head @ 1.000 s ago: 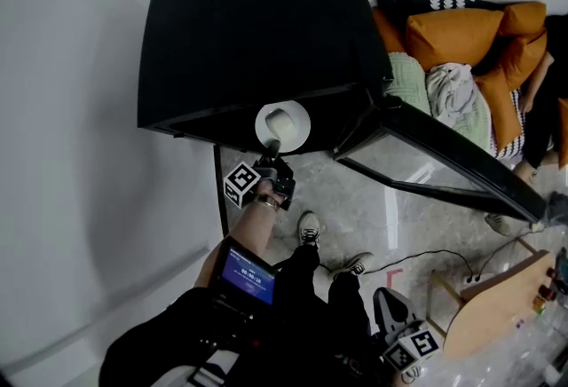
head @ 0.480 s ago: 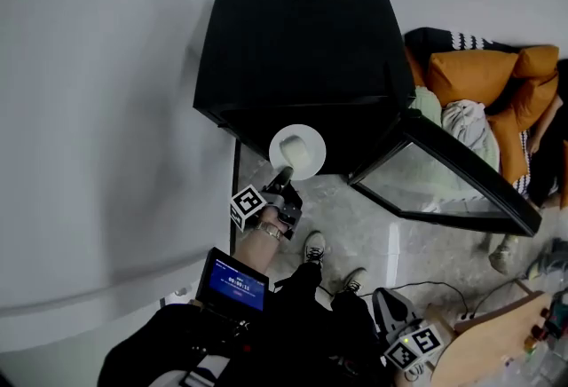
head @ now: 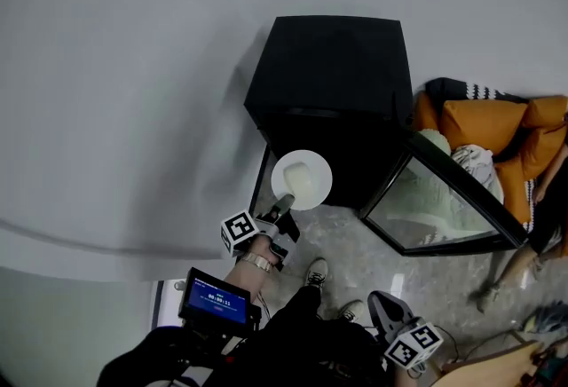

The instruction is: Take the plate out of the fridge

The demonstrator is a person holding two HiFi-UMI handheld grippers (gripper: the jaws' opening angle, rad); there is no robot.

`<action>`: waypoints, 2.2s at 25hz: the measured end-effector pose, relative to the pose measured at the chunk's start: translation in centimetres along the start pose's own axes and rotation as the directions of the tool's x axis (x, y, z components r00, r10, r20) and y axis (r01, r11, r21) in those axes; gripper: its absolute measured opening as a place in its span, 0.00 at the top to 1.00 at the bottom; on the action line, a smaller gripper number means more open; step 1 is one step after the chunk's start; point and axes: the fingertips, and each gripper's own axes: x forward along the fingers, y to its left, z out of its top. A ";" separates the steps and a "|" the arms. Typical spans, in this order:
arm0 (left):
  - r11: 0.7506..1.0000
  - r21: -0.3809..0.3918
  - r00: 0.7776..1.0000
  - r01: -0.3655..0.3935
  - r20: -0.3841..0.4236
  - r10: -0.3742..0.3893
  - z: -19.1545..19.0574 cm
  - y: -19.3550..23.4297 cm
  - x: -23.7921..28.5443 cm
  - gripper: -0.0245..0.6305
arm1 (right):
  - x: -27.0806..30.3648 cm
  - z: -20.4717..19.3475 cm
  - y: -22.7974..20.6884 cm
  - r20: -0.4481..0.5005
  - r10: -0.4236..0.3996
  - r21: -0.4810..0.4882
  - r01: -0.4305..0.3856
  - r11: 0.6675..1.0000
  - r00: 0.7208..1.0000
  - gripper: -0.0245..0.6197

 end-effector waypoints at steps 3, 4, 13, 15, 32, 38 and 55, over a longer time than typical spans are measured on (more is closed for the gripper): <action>1.000 0.020 1.000 0.005 -0.018 -0.004 -0.7 -2.5 -2.1 0.94 | -0.7 0.3 0.5 0.004 0.022 -0.025 -0.022 0.999 1.000 0.95; 0.999 0.025 0.999 0.020 -0.027 -0.019 -1.0 -3.6 -2.6 0.94 | -1.0 0.4 0.6 0.008 0.027 -0.030 -0.027 0.999 1.000 0.95; 0.976 0.158 0.988 0.147 -0.075 -0.136 -0.5 -13.5 -5.4 0.94 | -2.6 1.5 1.2 0.044 0.053 -0.075 -0.050 0.996 0.998 0.95; 0.970 0.184 0.986 0.160 -0.074 -0.148 0.2 -15.5 -4.9 0.94 | -2.5 2.1 1.2 0.049 0.054 -0.079 -0.050 0.996 0.997 0.95; 0.980 0.190 0.990 0.053 0.115 -0.076 6.6 -23.3 5.2 0.94 | -5.2 3.4 0.6 0.176 -0.009 -0.063 0.020 0.998 0.984 0.95; 0.991 0.135 0.986 -0.005 0.164 -0.017 7.7 -23.2 8.9 0.94 | -6.4 4.4 -0.3 0.239 -0.048 -0.038 0.059 0.998 0.970 0.95; 0.985 0.104 0.976 -0.135 0.185 0.114 7.4 -21.8 13.9 0.92 | -6.9 5.7 -2.5 0.302 -0.089 0.025 0.086 0.996 0.949 0.95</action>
